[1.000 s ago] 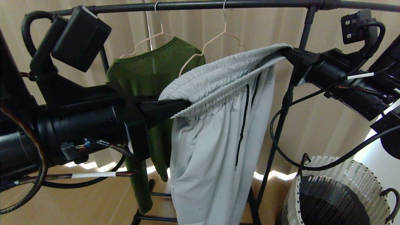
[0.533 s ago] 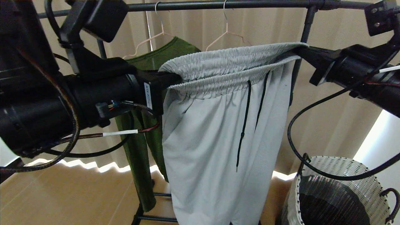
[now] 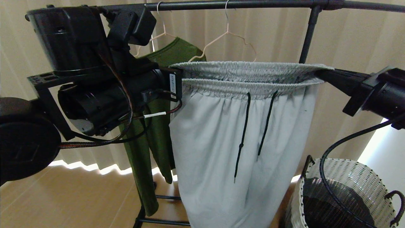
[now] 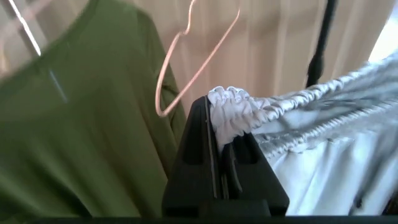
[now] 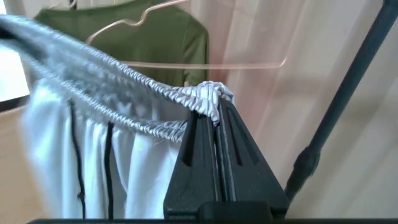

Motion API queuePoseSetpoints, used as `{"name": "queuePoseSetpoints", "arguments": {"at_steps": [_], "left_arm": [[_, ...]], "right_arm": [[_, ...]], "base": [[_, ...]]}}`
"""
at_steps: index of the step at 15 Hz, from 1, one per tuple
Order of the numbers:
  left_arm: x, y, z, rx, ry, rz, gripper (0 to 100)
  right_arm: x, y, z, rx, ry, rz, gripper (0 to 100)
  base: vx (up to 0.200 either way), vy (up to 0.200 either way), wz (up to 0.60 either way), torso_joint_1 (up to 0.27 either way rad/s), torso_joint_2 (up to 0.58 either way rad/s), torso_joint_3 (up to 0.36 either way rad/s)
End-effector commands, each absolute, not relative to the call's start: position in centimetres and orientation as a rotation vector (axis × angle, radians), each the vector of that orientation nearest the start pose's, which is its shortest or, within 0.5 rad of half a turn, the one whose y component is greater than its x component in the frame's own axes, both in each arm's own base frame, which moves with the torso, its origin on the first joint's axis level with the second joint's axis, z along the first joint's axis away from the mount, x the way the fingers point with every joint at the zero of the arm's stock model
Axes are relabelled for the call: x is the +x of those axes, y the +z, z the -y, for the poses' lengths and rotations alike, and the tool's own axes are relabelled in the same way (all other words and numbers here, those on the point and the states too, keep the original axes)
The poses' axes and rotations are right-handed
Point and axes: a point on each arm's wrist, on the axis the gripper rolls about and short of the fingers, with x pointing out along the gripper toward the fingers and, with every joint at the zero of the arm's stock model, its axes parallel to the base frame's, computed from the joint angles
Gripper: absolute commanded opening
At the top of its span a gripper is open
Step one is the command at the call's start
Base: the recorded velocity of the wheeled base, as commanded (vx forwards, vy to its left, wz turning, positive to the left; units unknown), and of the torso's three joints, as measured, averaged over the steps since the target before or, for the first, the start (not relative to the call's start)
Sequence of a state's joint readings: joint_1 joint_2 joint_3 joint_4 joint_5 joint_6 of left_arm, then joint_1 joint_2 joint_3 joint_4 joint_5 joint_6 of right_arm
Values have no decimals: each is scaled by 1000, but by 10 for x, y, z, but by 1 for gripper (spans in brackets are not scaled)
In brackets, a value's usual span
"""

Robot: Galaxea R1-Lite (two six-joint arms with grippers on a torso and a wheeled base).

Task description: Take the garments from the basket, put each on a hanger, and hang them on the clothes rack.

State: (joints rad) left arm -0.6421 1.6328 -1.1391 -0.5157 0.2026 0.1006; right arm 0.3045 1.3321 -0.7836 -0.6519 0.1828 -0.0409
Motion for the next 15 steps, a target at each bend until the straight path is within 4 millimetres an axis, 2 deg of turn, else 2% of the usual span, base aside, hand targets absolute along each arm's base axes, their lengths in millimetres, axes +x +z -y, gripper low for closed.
{"name": "queuePoseSetpoints", "arguments": {"at_steps": [1,4,5,15], "left_arm": [[255,281,185,95,-436,32,0],[253,282,183,94,-436,32,0],[252,279,183,97,-438,25,0],[251,281,182,95,-438,29,0]], "right_arm": [[202,278,-68,-33,488,131,0],[201,277,-68,-33,489,128,0],[200,270,-68,-36,488,103,0],[201,268,-68,-40,489,93,0]], "base": [[0,0,0,0,0,0],[0,0,0,0,0,0],[0,0,0,0,0,0],[0,0,0,0,0,0]]}}
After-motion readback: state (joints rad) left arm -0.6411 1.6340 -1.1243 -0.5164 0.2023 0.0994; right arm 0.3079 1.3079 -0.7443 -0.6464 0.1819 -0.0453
